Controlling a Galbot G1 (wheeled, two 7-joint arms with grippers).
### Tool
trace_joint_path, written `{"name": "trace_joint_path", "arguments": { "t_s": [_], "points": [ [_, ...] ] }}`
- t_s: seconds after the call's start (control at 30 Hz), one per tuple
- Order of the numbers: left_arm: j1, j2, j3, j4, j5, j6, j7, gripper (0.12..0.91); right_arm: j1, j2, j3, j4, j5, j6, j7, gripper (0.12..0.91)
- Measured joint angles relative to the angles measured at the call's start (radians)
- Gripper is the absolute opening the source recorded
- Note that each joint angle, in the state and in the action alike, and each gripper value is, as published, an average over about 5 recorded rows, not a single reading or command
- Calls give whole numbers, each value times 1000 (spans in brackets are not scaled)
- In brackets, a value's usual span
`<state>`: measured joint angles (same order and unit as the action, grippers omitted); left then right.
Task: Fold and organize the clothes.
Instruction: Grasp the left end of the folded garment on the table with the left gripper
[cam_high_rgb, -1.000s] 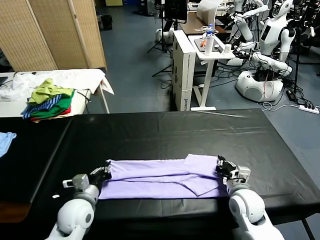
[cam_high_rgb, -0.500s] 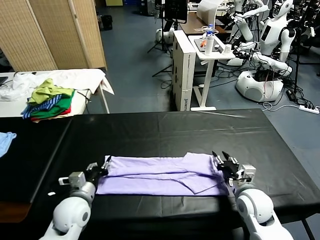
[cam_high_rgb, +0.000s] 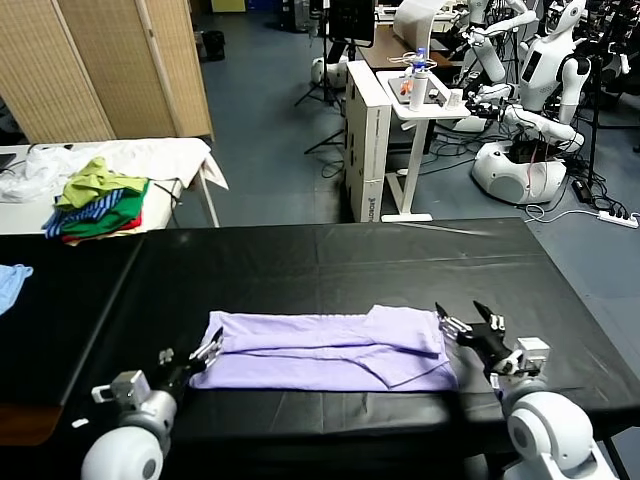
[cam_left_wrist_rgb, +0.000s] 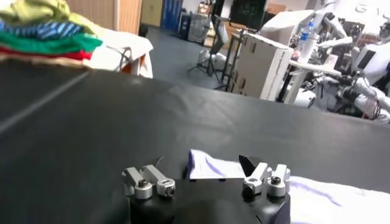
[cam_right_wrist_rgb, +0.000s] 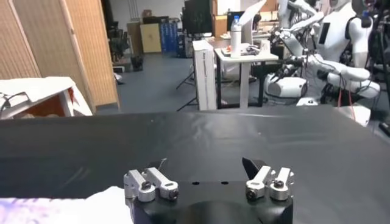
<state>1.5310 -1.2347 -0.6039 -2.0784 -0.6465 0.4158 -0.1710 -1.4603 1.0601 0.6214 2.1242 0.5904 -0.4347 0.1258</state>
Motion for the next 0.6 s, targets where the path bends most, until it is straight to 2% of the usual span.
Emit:
{"name": "trace_joint_path", "arguments": {
  "t_s": [0.2,0.4,0.6],
  "points": [
    [0,4,-7,12,-58,11,2,907,-39,1,13,40,0,0,1,907],
    [3,-10,-4,27,-65,14,5,900,-49,4,15,58,-2,0,4,907],
    [0,-20,-6,43,-81,11,6,825,-58,7,17,69,-6,0,5,907]
  ]
}}
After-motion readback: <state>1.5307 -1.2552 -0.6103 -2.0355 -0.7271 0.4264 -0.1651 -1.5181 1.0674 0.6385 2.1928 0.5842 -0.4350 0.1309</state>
